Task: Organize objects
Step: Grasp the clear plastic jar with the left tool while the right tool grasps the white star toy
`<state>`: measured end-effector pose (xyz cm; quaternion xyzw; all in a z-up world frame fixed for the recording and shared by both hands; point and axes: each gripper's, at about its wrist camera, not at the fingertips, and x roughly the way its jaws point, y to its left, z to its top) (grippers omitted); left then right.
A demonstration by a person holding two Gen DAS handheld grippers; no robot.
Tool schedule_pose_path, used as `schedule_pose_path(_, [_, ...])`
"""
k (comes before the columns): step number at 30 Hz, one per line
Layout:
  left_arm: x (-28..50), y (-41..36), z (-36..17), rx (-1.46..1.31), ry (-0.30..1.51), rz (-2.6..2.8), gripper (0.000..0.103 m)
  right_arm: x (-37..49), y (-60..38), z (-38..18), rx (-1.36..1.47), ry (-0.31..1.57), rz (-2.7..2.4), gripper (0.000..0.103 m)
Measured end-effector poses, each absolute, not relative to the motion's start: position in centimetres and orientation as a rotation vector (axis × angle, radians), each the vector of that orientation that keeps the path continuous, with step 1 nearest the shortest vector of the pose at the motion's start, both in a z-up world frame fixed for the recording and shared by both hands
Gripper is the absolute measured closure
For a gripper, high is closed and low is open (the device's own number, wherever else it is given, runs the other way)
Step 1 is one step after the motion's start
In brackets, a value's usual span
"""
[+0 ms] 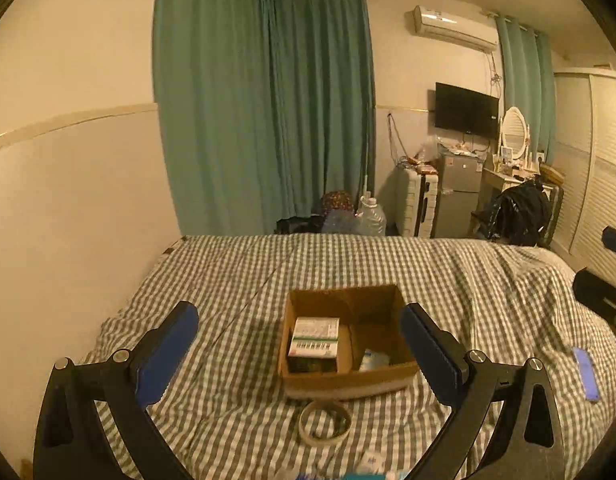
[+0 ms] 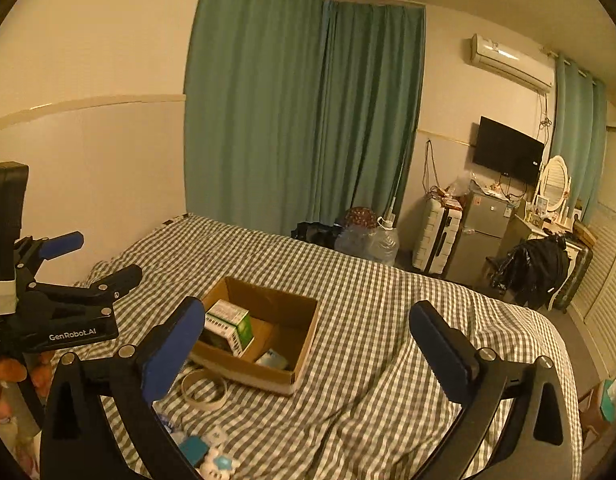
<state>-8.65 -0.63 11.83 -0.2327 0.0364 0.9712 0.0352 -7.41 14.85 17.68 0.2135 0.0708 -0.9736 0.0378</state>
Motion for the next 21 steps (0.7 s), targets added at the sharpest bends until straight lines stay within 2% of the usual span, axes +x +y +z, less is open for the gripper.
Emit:
schedule_pose_path(8, [-4.9,-3.0,5.6,-0.832,0.077,3.034,0.000,-5.4,13.9,11.1,0.794,0.184,-2.939,0.000])
schedule_pose_path(13, [-3.5,-3.7,0.0,-0.915,0.120,3.058,0.000,-5.4,12.8,5.6,0.894,0.283,-2.904,0.000])
schedule_pose_path(21, [-3.2,-3.5,-7.8,-1.118,0.194,2.986,0.000,-6.8,12.4,-2.1,1.145,0.280,-2.771,0.000])
